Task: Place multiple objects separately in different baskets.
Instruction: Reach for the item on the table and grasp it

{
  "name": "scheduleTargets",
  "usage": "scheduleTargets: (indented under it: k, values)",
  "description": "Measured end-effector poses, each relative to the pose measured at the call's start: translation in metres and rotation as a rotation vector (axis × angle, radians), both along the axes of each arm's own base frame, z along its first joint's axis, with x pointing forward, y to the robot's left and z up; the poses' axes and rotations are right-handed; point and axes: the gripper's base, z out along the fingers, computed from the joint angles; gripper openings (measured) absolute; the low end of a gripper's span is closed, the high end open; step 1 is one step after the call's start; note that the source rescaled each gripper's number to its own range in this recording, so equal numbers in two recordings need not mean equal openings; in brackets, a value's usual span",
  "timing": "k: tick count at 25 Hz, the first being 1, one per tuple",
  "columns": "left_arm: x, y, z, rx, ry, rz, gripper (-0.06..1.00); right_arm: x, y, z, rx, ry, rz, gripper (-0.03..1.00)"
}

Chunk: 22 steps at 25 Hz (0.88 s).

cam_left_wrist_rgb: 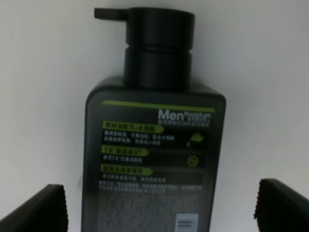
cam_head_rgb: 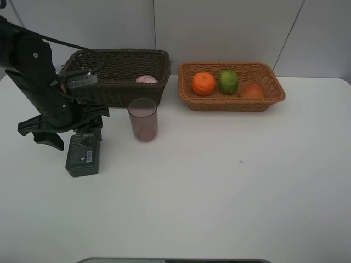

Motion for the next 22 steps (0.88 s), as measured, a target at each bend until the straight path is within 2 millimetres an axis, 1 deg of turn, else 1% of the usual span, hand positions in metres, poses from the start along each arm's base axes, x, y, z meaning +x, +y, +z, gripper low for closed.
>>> scheduleTargets:
  k: [3,12,22]
  values:
    - [0.000,0.000,-0.008,0.007,0.023,0.008,1.00,0.000,0.000,0.000,0.000,0.000,0.000,0.95]
    - [0.003,0.000,-0.022,0.022,0.042,0.004,1.00,0.000,0.000,0.000,0.000,0.000,0.000,0.95]
    - [0.004,-0.001,-0.034,0.026,0.058,0.004,1.00,0.000,0.000,0.000,0.000,-0.001,0.000,0.95]
